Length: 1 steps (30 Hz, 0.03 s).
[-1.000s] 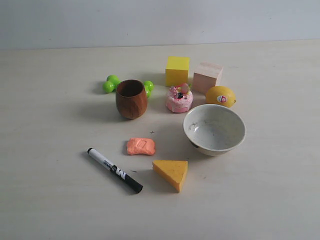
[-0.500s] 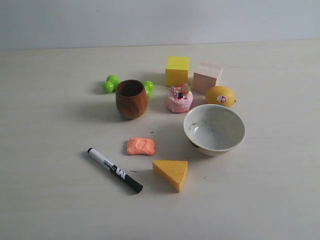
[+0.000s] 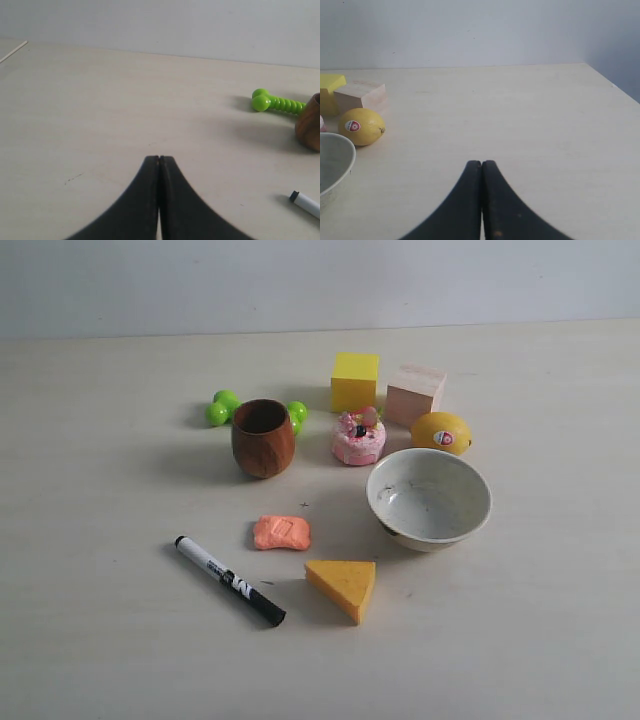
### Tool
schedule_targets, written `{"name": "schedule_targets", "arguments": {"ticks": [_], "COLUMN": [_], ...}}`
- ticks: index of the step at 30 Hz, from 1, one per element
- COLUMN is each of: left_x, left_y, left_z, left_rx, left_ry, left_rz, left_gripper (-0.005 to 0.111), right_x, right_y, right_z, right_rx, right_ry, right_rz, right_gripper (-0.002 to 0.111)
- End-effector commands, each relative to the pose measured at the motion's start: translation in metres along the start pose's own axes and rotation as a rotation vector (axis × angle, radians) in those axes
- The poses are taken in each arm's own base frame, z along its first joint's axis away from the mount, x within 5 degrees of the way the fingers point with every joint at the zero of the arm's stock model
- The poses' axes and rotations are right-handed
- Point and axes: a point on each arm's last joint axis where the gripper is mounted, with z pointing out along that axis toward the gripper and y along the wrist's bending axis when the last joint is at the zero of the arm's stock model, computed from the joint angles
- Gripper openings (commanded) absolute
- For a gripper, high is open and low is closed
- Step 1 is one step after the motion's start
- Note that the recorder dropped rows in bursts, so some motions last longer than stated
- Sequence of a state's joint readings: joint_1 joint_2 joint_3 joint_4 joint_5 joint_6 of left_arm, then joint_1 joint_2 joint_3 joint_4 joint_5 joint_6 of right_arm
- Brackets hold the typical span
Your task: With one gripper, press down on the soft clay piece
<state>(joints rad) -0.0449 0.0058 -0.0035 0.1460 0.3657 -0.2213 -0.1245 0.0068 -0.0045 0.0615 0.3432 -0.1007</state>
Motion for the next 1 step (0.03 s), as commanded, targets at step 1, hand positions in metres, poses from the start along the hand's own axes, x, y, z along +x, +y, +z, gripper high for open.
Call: {"name": "schedule_targets", "arguments": {"ticks": [1], "left_x": [0.0003], "left_y": [-0.0002], "left_z": [0.0], "left_rx": [0.005], "left_ry": [-0.009], "left_rz": [0.001], "left_gripper": [0.0], "right_x": [0.0007], "right_y": [-0.0003], "right_z": [0.0], "right_rx": [0.005], "right_ry": [-0.008], "right_rz": [-0.004], "right_gripper": [0.0]}}
